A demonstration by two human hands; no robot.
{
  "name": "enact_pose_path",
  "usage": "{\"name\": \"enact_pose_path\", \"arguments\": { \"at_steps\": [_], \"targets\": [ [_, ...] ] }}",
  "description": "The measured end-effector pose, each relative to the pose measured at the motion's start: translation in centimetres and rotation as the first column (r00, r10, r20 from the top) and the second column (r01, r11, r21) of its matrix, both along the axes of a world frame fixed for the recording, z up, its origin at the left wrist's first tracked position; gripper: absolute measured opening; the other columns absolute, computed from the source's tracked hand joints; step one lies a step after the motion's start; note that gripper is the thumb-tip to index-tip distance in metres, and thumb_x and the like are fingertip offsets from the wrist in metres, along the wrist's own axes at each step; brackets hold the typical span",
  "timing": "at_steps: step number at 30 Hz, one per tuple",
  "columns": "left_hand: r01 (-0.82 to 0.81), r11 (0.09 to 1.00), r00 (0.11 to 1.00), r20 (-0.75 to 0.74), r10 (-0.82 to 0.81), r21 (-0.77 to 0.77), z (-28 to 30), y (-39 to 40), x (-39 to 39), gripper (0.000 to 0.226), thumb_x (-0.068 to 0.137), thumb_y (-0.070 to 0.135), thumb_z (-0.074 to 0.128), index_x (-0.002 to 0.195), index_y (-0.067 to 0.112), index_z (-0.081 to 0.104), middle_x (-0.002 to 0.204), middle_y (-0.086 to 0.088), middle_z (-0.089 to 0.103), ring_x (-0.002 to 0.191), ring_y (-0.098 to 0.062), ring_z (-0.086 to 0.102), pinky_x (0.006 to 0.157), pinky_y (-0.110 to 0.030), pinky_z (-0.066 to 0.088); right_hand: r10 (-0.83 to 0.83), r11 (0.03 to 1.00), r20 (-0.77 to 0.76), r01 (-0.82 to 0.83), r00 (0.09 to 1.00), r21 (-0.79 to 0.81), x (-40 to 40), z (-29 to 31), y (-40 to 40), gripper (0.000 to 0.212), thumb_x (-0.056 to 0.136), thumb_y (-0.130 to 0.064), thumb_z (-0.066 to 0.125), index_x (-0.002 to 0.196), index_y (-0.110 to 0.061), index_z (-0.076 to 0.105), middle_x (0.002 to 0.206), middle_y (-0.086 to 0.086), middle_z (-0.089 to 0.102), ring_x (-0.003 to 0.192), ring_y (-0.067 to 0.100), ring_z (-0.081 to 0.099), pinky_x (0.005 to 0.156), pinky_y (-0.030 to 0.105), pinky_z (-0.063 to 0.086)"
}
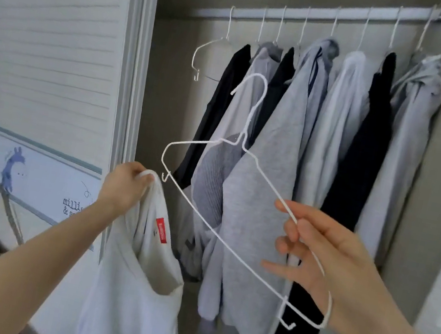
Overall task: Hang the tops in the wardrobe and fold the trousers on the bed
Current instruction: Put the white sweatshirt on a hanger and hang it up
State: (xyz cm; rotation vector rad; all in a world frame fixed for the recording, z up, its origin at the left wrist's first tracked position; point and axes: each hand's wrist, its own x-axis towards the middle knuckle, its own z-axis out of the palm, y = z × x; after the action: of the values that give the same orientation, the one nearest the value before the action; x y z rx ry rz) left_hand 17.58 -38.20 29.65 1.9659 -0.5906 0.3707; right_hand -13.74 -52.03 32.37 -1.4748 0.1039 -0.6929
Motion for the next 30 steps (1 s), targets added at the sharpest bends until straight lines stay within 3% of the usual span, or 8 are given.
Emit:
{"name": "enact_pose_path", "arguments": {
  "at_steps": [10,14,18,20,22,24,25,30],
  "targets": [
    [0.075,0.995,0.992,-0.102,-0.081,-0.065,0.5,0.6,-7.1,0.026,0.093,0.031,0.063,0.094,0.006,0.071,0.085,-0.008,0.064,0.078,-0.024,0.055,0.075,-0.036,0.046,-0.012,0.995,-0.124,0.0,0.992,-0.095,-12.3,-1.0,-1.2,0.028,0.085,-0.016,0.052,0.103,-0.014,0.074,0.067,0.004,0.039,0.058,0.016,0.041,0.083,0.054,0.055],
    [0.205,0.968,0.975,0.053,-0.214,0.145,0.9,0.0,-9.4,0.018,0.094,0.027,0.062,0.088,0.012,0.072,0.085,-0.004,0.067,0.08,-0.019,0.06,0.072,-0.029,0.047,-0.084,0.992,-0.127,0.07,0.988,-0.108,-13.7,-1.6,-1.6,0.026,0.088,-0.012,0.052,0.103,-0.012,0.073,0.066,0.002,0.041,0.059,0.015,0.041,0.085,0.055,0.054],
    [0.055,0.952,0.916,0.364,-0.168,0.302,0.1,0.0,-10.0,0.02,0.097,0.035,0.055,0.094,0.02,0.067,0.077,-0.002,0.067,0.071,-0.021,0.061,0.069,-0.035,0.053,-0.181,0.967,-0.106,0.157,0.978,-0.203,-14.3,-1.9,-1.8,0.021,0.093,-0.017,0.055,0.1,-0.018,0.075,0.064,-0.001,0.04,0.058,0.012,0.042,0.084,0.045,0.056],
    [-0.109,0.951,0.739,0.663,-0.117,0.289,-0.4,0.2,-10.2,0.025,0.1,0.036,0.05,0.095,0.017,0.065,0.062,-0.002,0.062,0.052,-0.021,0.053,0.052,-0.031,0.048,-0.207,0.95,-0.089,0.179,0.974,-0.256,-14.9,-1.6,-2.3,0.044,0.068,-0.054,0.074,0.1,-0.024,0.075,0.062,-0.003,0.04,0.056,0.007,0.045,0.077,0.031,0.058],
    [-0.156,0.954,0.58,0.806,-0.121,0.255,-0.4,0.5,-10.6,0.026,0.098,0.032,0.051,0.09,0.013,0.065,0.052,-0.001,0.054,0.041,-0.017,0.041,0.044,-0.024,0.034,-0.217,0.938,-0.081,0.185,0.973,-0.293,-15.3,-1.2,-2.3,0.049,0.06,-0.057,0.074,0.098,-0.027,0.075,0.063,-0.002,0.039,0.056,0.006,0.045,0.074,0.023,0.057],
    [-0.143,0.963,0.545,0.831,-0.116,0.229,0.1,0.4,-10.6,0.024,0.097,0.03,0.052,0.087,0.012,0.065,0.053,0.0,0.054,0.041,-0.018,0.044,0.046,-0.022,0.031,-0.233,0.926,-0.036,0.211,0.972,-0.313,-14.7,-0.9,-2.0,0.017,0.087,-0.026,0.062,0.092,-0.033,0.076,0.063,0.001,0.043,0.058,0.007,0.048,0.074,0.022,0.055],
    [-0.12,0.966,0.561,0.818,-0.125,0.23,0.5,0.1,-10.6,0.026,0.098,0.032,0.05,0.088,0.012,0.065,0.056,0.0,0.056,0.042,-0.021,0.049,0.046,-0.023,0.034,-0.292,0.89,-0.031,0.259,0.956,-0.375,-14.0,-1.2,-1.8,0.032,0.093,-0.013,0.054,0.089,-0.036,0.075,0.065,0.003,0.048,0.062,0.007,0.052,0.074,0.023,0.054],
    [0.074,0.985,0.649,0.742,-0.168,0.158,1.1,-1.3,-12.3,0.029,0.1,0.036,0.048,0.092,0.014,0.066,0.064,0.002,0.062,0.05,-0.016,0.055,0.052,-0.031,0.045,-0.359,0.689,0.023,0.281,0.933,-0.668,-9.3,-3.5,1.1,0.032,0.098,-0.012,0.045,0.098,-0.037,0.065,0.058,0.003,0.047,0.053,0.025,0.046,0.055,0.036,0.049]
  ]
}}
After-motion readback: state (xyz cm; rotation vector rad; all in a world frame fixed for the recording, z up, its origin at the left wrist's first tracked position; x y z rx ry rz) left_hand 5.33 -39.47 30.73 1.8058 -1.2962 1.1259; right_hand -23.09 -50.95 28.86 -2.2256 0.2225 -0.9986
